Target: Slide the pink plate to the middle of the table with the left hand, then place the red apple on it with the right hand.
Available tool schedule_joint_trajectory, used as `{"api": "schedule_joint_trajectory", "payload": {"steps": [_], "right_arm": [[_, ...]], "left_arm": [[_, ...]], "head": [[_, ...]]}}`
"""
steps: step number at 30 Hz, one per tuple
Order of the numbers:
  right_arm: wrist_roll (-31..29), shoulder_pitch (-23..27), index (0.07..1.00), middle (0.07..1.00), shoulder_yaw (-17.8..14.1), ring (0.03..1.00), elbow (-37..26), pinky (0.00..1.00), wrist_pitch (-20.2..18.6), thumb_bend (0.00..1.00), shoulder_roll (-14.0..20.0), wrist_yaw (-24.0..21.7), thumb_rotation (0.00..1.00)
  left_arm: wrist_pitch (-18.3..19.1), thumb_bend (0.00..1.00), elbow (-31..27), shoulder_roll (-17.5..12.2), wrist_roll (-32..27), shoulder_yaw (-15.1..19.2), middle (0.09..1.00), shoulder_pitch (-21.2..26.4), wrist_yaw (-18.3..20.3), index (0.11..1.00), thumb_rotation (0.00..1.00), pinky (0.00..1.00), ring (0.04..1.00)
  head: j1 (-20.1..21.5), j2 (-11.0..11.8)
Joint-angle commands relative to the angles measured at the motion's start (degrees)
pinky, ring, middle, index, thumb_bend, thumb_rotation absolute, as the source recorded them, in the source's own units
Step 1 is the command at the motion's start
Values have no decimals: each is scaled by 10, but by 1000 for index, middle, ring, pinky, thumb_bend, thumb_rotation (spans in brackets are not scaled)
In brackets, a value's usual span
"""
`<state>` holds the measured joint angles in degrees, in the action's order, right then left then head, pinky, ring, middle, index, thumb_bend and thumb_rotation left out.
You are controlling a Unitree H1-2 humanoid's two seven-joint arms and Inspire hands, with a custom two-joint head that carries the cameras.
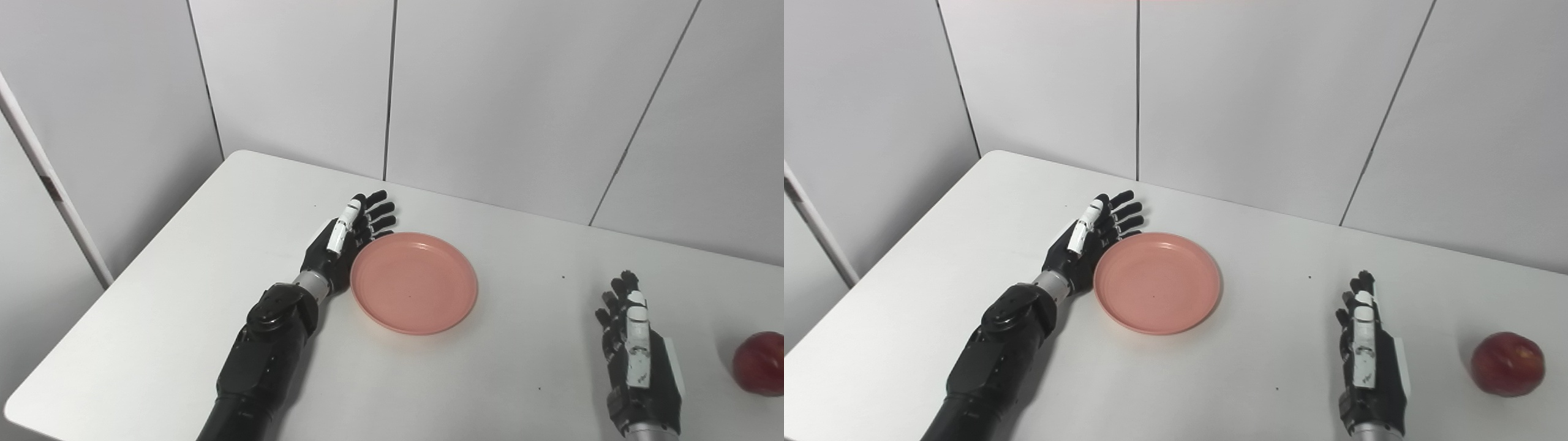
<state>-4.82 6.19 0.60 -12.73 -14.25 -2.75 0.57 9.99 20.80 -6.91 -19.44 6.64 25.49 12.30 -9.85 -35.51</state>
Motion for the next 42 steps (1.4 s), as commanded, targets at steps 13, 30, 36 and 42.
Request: {"api": "schedule_joint_trajectory", "payload": {"steps": [13,30,36,42], "right_arm": [[3,15,1000,1000,7,1000,-20,1000,7,343,-14,3,1000],[22,21,1000,1000,10,1000,-18,1000,9,359,-36,18,1000],[26,22,1000,1000,13,1000,-25,1000,1,346,-44,26,1000],[29,23,1000,1000,16,1000,-26,1000,4,329,-51,29,1000]], "left_arm": [[39,367,-45,35,24,-35,888,-16,-15,874,1000,874,895],[52,379,-101,110,50,-61,892,-40,-52,878,1000,880,890],[53,376,-118,124,69,-77,900,-49,-57,883,1000,877,902],[62,371,-136,136,78,-91,902,-62,-62,885,1000,891,907]], "head": [[22,-9],[56,-24],[65,-27],[81,-34]]}}
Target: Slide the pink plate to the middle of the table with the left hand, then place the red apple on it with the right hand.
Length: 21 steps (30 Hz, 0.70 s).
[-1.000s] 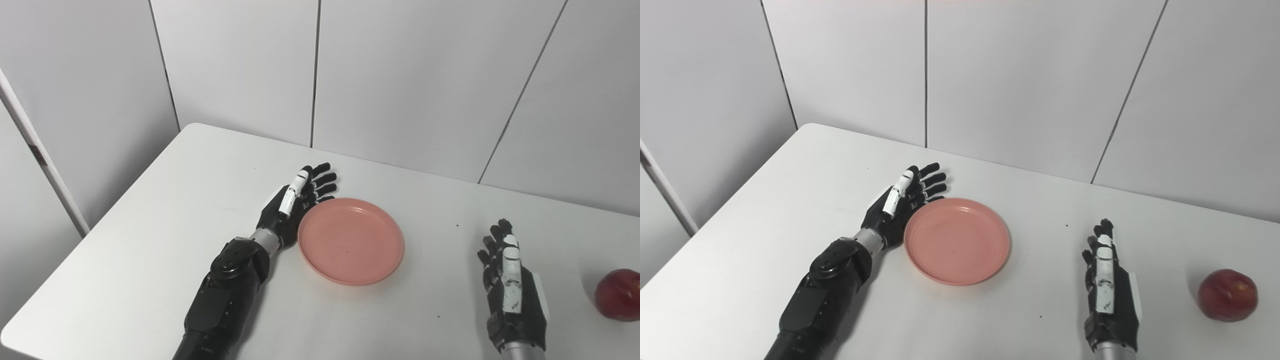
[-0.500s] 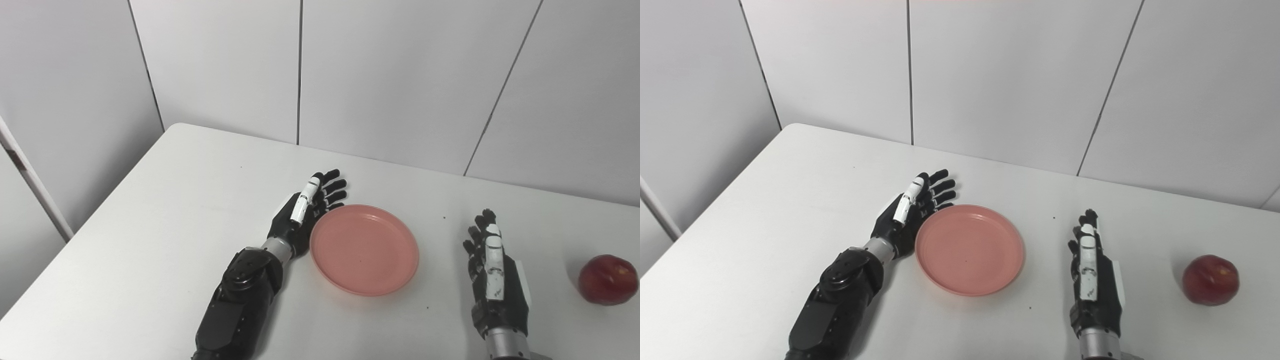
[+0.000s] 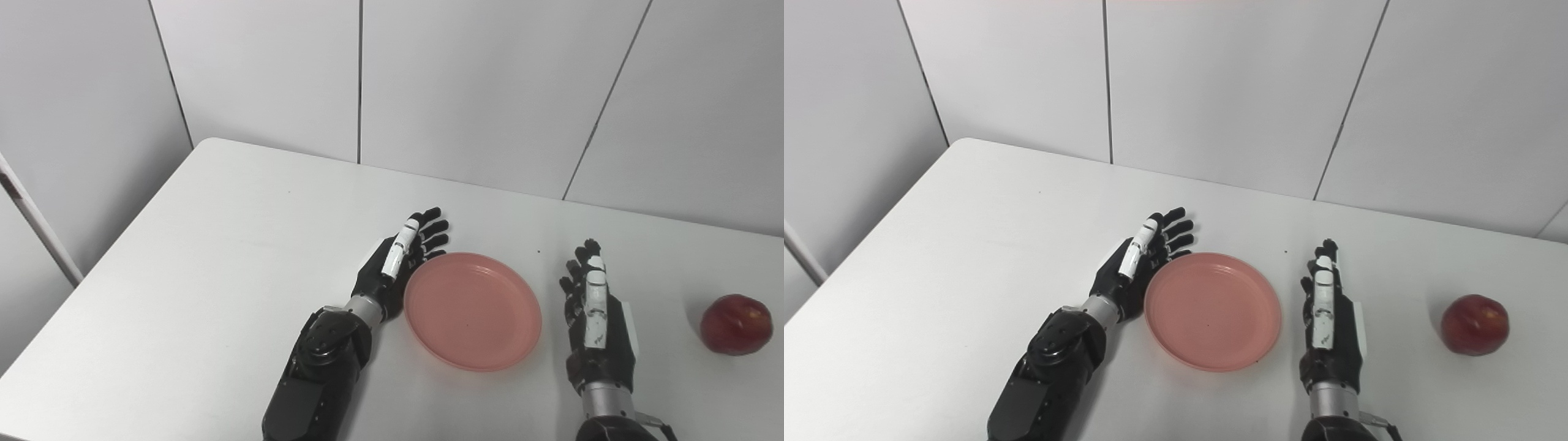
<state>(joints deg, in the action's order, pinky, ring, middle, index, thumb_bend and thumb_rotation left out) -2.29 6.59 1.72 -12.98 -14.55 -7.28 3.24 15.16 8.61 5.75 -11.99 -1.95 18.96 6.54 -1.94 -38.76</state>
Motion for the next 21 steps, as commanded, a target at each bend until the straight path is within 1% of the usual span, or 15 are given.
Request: {"api": "schedule_joint_trajectory", "payload": {"steps": [1,7,15,18,21], "right_arm": [[4,19,1000,1000,5,1000,-24,1000,7,324,-7,2,1000],[16,22,1000,1000,7,1000,-27,1000,-5,345,-9,5,1000],[13,23,1000,1000,1,1000,-25,1000,0,352,-5,2,1000],[10,26,1000,1000,-4,1000,-27,1000,1,333,-6,3,1000],[6,27,1000,1000,-9,1000,-33,1000,-4,335,-5,4,1000]], "left_arm": [[14,371,-17,10,4,-6,902,2,-4,883,1000,892,908],[13,369,-17,7,3,-7,904,-3,0,889,1000,892,908],[7,363,-10,6,8,-9,901,-8,-1,887,1000,887,903],[-3,363,-1,4,10,-11,904,-9,2,889,1000,896,906],[-14,362,7,2,14,-13,906,-10,4,890,1000,903,908]], "head": [[5,-2],[19,-5],[27,-5],[33,-5],[42,-5]]}}
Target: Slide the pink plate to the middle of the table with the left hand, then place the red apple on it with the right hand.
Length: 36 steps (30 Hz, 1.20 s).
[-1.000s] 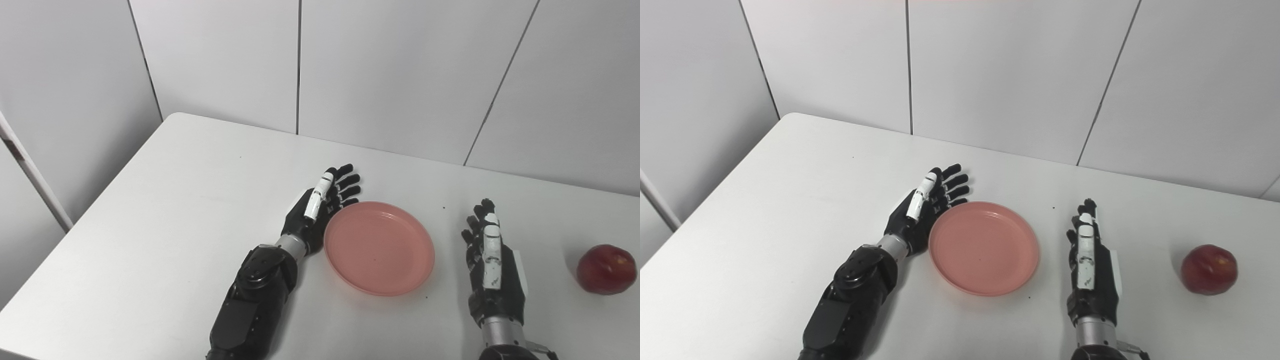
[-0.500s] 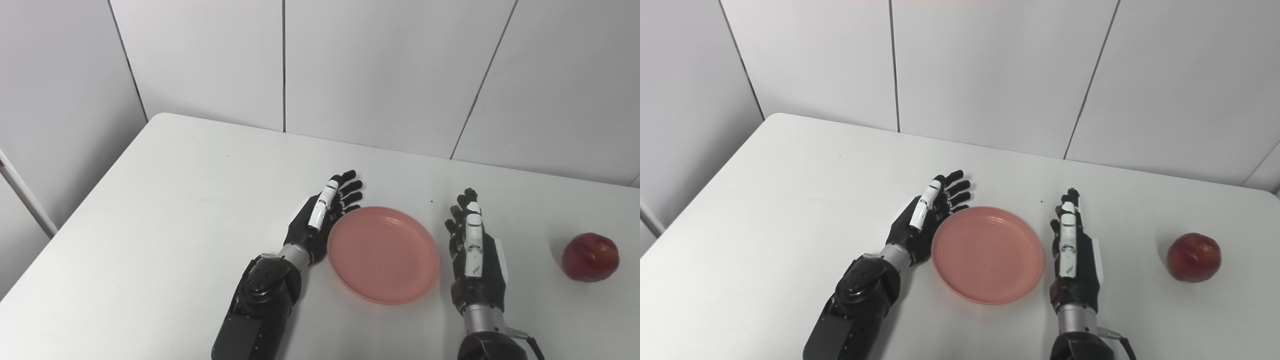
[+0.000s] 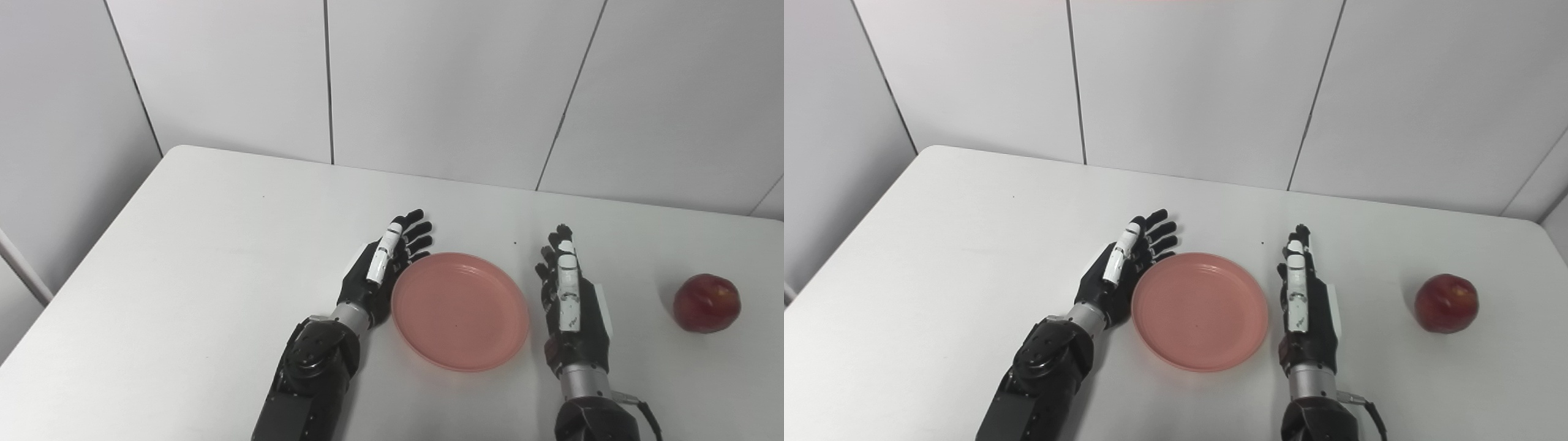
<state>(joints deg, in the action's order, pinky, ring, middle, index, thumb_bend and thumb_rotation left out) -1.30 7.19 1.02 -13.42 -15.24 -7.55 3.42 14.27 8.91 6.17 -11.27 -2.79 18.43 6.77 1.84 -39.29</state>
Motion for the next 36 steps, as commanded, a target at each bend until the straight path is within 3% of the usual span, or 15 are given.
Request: {"api": "schedule_joint_trajectory", "payload": {"steps": [1,18,30,36], "right_arm": [[-4,21,1000,1000,-3,1000,-31,1000,1,339,-2,2,1000],[41,61,994,991,-6,983,-87,1000,-26,425,55,0,1000],[75,107,993,992,-37,983,-128,1000,-64,442,94,2,1000],[129,129,969,970,-40,960,-148,954,-102,533,123,3,896]], "left_arm": [[-6,363,5,-2,8,-6,906,-5,2,890,1000,903,907],[-44,364,30,-1,14,4,917,-6,6,898,1000,919,920],[-56,345,38,-5,1,18,927,-8,21,911,1000,945,931],[-69,350,47,-10,-4,23,935,-7,30,916,1000,951,938]], "head": [[4,1],[66,3],[107,9],[129,14]]}}
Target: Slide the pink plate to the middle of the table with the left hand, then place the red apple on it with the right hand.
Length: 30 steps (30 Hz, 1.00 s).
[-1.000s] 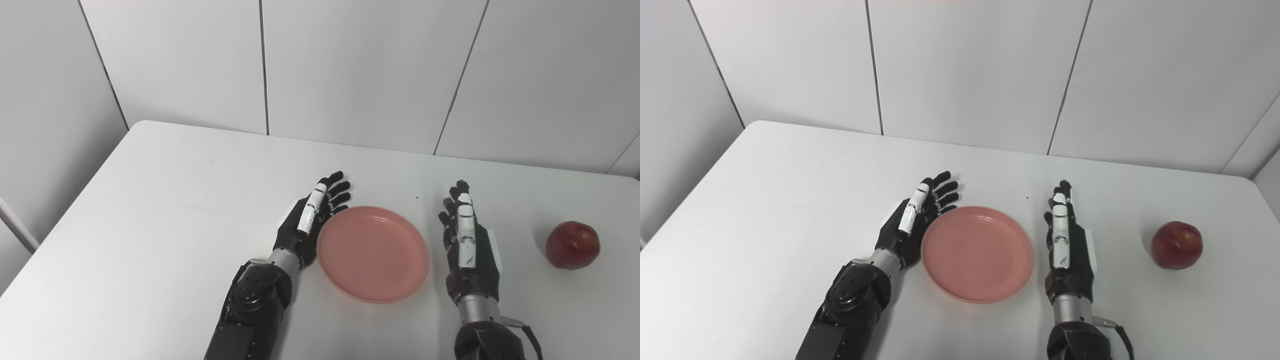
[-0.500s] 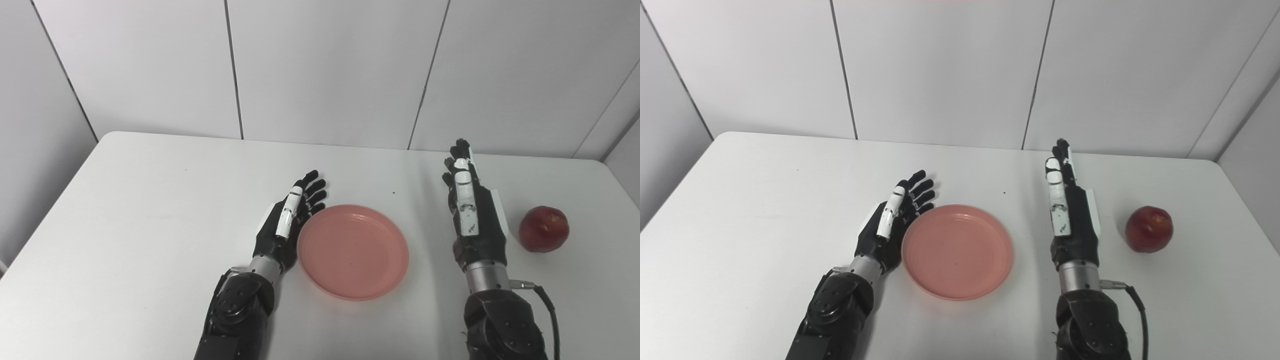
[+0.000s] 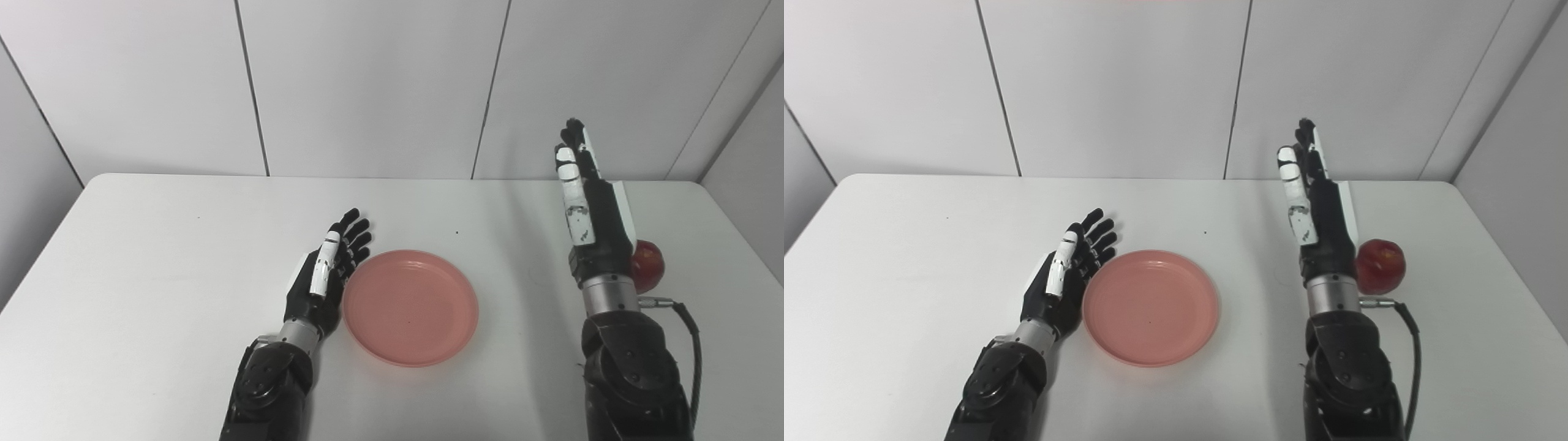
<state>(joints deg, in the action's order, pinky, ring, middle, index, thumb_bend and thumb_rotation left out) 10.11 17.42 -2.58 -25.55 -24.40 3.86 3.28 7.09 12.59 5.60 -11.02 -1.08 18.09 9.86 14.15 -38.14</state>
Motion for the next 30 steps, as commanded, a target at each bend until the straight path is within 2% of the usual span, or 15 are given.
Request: {"api": "schedule_joint_trajectory", "payload": {"steps": [1,3,6,9,13,18,23,27,30], "right_arm": [[20,29,972,969,-5,956,-30,940,-15,565,11,4,858],[40,29,981,971,-6,940,-38,913,-22,591,22,-2,836],[104,28,972,957,2,916,-50,867,-24,576,51,-11,826],[158,26,941,948,-2,910,-55,819,-25,640,61,-21,799],[215,25,947,944,-27,926,-64,853,-25,724,67,-50,733],[257,21,942,919,-44,892,-64,800,-25,876,84,-56,622],[306,15,972,939,-65,903,-65,775,-25,939,94,-74,577],[367,11,975,942,-83,904,-67,775,-25,995,94,-103,597],[377,5,989,948,-95,903,-63,765,-25,1000,93,-108,585]], "left_arm": [[3,350,11,-5,-7,6,935,-4,0,915,1000,951,938],[1,350,12,-6,-9,9,933,-4,2,913,1000,950,937],[-4,351,16,-9,-13,12,932,-3,5,913,1000,946,935],[-8,349,21,-12,-16,13,934,-2,7,918,1000,946,937],[-6,349,22,-12,-22,17,935,-2,11,921,1000,951,940],[-7,355,26,-17,-26,17,938,0,19,922,1000,961,944],[-7,351,31,-18,-29,22,935,3,20,916,1000,954,940],[-6,349,34,-21,-33,26,935,5,23,914,1000,953,943],[0,355,31,-22,-35,27,932,5,21,911,1000,950,940]], "head": [[6,2],[15,5],[26,8],[32,11],[39,13],[46,14],[59,15],[69,15],[71,15]]}}
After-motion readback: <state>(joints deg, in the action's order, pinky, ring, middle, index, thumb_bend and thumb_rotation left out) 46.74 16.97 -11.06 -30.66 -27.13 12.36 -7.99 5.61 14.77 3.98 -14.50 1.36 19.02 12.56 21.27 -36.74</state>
